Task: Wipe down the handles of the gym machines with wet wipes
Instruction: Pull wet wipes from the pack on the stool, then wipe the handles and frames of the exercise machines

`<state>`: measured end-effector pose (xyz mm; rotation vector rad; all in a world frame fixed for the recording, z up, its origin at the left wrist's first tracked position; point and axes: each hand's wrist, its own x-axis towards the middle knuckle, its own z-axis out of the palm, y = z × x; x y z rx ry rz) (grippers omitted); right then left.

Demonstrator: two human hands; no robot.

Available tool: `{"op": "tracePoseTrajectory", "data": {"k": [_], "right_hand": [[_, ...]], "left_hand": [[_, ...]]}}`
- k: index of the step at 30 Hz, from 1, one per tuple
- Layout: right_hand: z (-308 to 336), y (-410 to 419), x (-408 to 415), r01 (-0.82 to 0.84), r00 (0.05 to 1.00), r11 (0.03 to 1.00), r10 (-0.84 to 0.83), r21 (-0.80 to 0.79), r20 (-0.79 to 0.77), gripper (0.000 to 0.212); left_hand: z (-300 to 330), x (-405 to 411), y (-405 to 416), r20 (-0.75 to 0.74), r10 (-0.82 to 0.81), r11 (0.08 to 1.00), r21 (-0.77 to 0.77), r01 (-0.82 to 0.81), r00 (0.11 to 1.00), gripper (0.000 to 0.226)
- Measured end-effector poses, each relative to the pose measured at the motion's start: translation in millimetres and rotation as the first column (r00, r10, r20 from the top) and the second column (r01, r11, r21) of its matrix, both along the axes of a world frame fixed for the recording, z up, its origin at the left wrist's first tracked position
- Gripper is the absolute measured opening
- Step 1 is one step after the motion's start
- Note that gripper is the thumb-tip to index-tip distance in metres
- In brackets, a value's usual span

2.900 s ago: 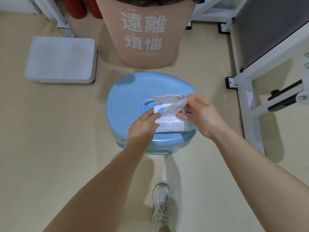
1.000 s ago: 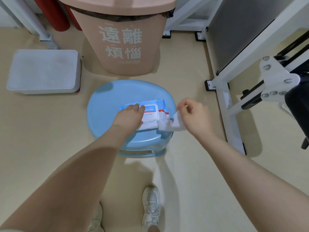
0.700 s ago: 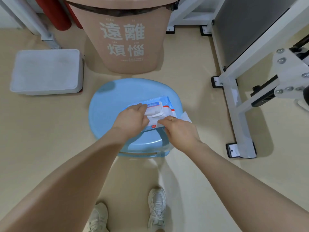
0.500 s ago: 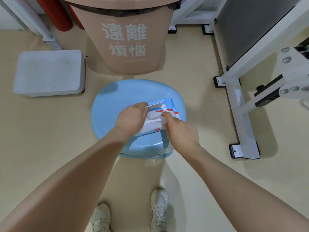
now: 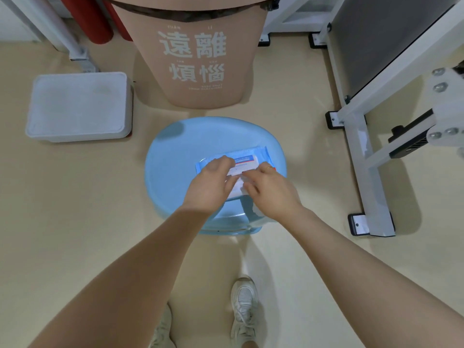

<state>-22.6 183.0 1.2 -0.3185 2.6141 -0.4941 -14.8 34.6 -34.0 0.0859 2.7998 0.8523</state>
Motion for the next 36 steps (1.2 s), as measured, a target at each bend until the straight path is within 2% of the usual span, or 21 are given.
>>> {"op": "tracePoseTrajectory", "data": {"k": [3, 6, 8, 9, 10, 11, 12, 13, 14, 16, 19, 21, 22, 23, 24, 26, 27, 29, 31, 33, 36], "right_hand": [[19.4, 23.1, -2.4, 0.225, 0.974, 0.968, -0.224, -0.107, 0.025, 0.015], [45.2, 35.2, -8.2, 0.346, 0.923, 0.929, -0.311, -0.135, 0.227, 0.014], [71.2, 36.3, -7.9, 0.475, 0.846, 0.836, -0.347, -0.275, 0.405, 0.017], [87.3, 35.8, -7.2, 0.534, 0.804, 0.766, -0.33, -0.358, 0.495, 0.017], [105.3, 35.6, -5.9, 0.564, 0.78, 0.704, -0.282, -0.432, 0.559, 0.02], [123.5, 35.9, -5.3, 0.568, 0.773, 0.658, -0.218, -0.495, 0.596, 0.023], [142.9, 36.6, -4.8, 0.558, 0.774, 0.623, -0.152, -0.548, 0.615, 0.026], [164.8, 36.5, -3.1, 0.539, 0.782, 0.597, -0.094, -0.594, 0.616, 0.026], [187.1, 36.9, -1.6, 0.521, 0.796, 0.582, -0.068, -0.624, 0.602, 0.025], [235.1, 39.6, 0.5, 0.51, 0.825, 0.564, -0.106, -0.649, 0.555, 0.021], [309.5, 51.1, 2.2, 0.524, 0.847, 0.506, -0.227, -0.685, 0.48, 0.017], [349.9, 60.6, 3.5, 0.593, 0.804, 0.363, -0.299, -0.718, 0.513, 0.008], [365.3, 64.5, 6.6, 0.651, 0.755, 0.245, -0.307, -0.719, 0.579, 0.017], [377.3, 66.3, 12.4, 0.714, 0.694, 0.139, -0.274, -0.687, 0.666, 0.034], [384.9, 67.1, 20.3, 0.765, 0.641, 0.094, -0.206, -0.637, 0.74, 0.055], [390.8, 62.7, 39.8, 0.796, 0.6, 0.119, -0.021, -0.593, 0.8, 0.087], [389.9, 58.8, 48.8, 0.785, 0.603, 0.117, 0.085, -0.609, 0.793, 0.091], [395.3, 50.1, 59.9, 0.733, 0.643, 0.096, 0.222, -0.673, 0.733, 0.075], [402.7, 43.5, 60.1, 0.648, 0.715, 0.141, 0.227, -0.748, 0.662, 0.052], [408.5, 40.9, 55.5, 0.563, 0.792, 0.246, 0.114, -0.789, 0.6, 0.035], [417.5, 42.7, 46.1, 0.44, 0.881, 0.454, -0.049, -0.775, 0.471, 0.025]], "left_hand": [[-8.6, 8.0, 6.5, 0.101, -0.108, 0.975, -0.186, 0.126, 0.989, 0.029], [0.9, 11.7, 12.4, 0.201, -0.186, 0.888, -0.385, 0.253, 0.962, 0.04], [22.9, 10.0, 12.1, 0.294, -0.162, 0.865, -0.418, 0.279, 0.942, 0.049], [41.0, 7.5, 11.9, 0.316, -0.108, 0.913, -0.344, 0.22, 0.943, 0.048], [64.9, 5.5, 13.8, 0.334, -0.035, 0.982, -0.166, 0.095, 0.942, 0.046], [94.2, 4.8, 17.8, 0.389, 0.021, 0.994, 0.093, -0.062, 0.921, 0.044], [123.9, 5.9, 21.3, 0.448, -0.002, 0.913, 0.366, -0.182, 0.894, 0.043], [154.9, 10.1, 24.1, 0.464, -0.047, 0.78, 0.57, -0.258, 0.885, 0.045], [184.4, 14.2, 24.4, 0.461, -0.108, 0.69, 0.672, -0.267, 0.881, 0.048], [237.8, 21.8, 19.6, 0.376, -0.185, 0.664, 0.729, -0.167, 0.908, 0.045], [308.2, 30.6, 8.7, 0.275, -0.198, 0.693, 0.718, -0.064, 0.941, 0.013], [353.8, 37.3, 8.3, 0.224, -0.182, 0.67, 0.741, -0.047, 0.957, 0.007], [375.4, 39.9, 10.1, 0.199, -0.172, 0.643, 0.764, -0.043, 0.965, 0.006], [395.0, 42.1, 12.9, 0.176, -0.158, 0.607, 0.794, -0.045, 0.972, 0.009], [412.9, 43.6, 16.5, 0.161, -0.143, 0.568, 0.821, -0.053, 0.977, 0.012], [441.9, 45.0, 23.8, 0.152, -0.101, 0.52, 0.85, -0.078, 0.983, 0.012], [452.8, 45.0, 26.1, 0.156, -0.077, 0.511, 0.854, -0.095, 0.985, 0.013], [469.2, 43.1, 30.2, 0.174, -0.019, 0.512, 0.847, -0.14, 0.985, 0.021], [478.0, 39.9, 29.7, 0.192, 0.089, 0.582, 0.786, -0.208, 0.977, 0.024], [482.0, 39.2, 24.0, 0.231, 0.141, 0.615, 0.742, -0.268, 0.963, 0.025], [490.1, 43.6, 20.1, 0.222, -0.026, 0.707, 0.693, -0.139, 0.975, 0.012]]}}
